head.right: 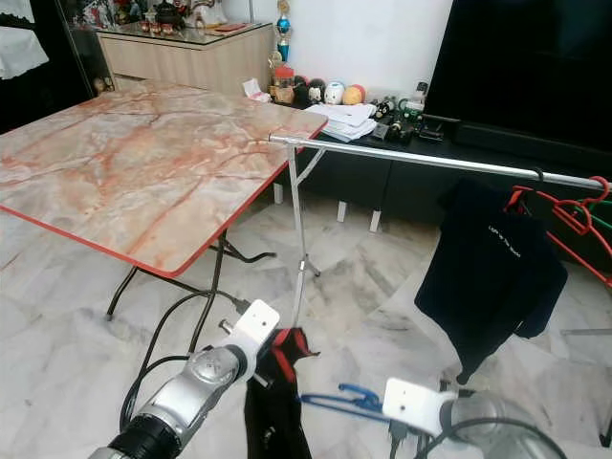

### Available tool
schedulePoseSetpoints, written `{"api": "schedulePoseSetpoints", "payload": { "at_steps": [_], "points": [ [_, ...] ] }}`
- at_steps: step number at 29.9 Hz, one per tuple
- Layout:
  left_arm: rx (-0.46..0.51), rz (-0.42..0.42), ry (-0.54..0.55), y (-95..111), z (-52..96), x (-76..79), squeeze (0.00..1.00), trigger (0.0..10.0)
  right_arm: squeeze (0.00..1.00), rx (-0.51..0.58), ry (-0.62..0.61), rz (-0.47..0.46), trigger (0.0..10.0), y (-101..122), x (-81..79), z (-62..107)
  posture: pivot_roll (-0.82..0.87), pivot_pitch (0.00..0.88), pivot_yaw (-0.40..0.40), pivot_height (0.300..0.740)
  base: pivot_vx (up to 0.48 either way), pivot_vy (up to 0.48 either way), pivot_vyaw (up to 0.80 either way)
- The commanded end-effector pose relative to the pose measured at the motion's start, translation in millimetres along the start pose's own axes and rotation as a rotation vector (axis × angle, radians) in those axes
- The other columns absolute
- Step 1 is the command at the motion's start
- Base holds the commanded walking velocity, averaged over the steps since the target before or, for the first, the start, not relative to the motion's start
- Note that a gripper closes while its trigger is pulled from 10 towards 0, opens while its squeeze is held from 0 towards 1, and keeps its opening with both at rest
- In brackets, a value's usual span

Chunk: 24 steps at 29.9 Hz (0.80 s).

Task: Hang hanger

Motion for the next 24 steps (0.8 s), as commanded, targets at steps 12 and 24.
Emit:
{"api": "schedulePoseSetpoints", "payload": {
  "at_steps": [12,24],
  "points": [
    [0.224,-0.001,0.218,16,36.7,-53.4,0.0,0.0,0.0,0.118,-0.259,-0.614,0.0,-5,-9.3,-48.2,0.15,0.0,0.015,0.74,0.0,0.0,0.0],
    [0.373,0.275,0.363,13,92.0,-80.7,0.0,10.0,0.0,-0.02,-0.463,-1.399,5.0,-42,-93.1,-88.3,0.16,0.0,0.032,0.74,0.0,0.0,0.0]
  ]
}}
Point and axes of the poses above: a point about 5 cm out from each wrist's last joint towards the gripper, its own z axis pointing back from the gripper into the wrist, its own y axis along the axis of the wrist's last joint, x = y × z, the point moved 4 cm from there along -z, pointing out of the wrist towards the gripper, and after that the axes turned 2 degrees about -z, right-handed, at the moved point
